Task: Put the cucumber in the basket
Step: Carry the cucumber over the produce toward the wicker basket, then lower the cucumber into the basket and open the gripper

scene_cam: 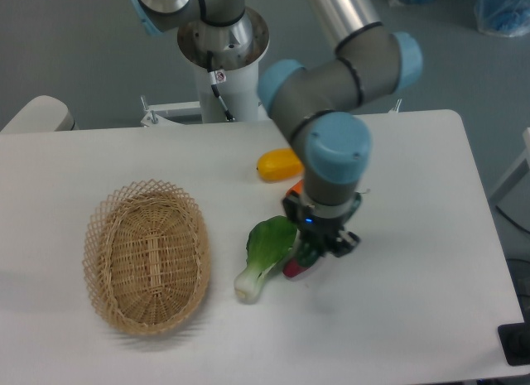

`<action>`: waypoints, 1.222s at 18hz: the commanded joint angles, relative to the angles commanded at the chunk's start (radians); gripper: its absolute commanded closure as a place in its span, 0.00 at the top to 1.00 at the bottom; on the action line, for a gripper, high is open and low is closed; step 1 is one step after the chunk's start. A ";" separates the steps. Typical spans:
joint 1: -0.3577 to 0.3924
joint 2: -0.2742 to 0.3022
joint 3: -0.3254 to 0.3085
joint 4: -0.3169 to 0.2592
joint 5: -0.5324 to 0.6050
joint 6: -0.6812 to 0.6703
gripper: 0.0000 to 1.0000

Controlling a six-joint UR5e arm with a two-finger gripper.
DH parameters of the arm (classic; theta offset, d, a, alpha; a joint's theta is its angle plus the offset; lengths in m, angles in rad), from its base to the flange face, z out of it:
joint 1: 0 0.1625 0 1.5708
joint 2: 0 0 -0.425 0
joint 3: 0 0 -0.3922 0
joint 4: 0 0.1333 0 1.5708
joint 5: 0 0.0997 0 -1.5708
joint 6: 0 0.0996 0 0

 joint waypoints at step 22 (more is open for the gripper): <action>-0.295 0.008 -0.140 0.064 0.009 -0.316 0.45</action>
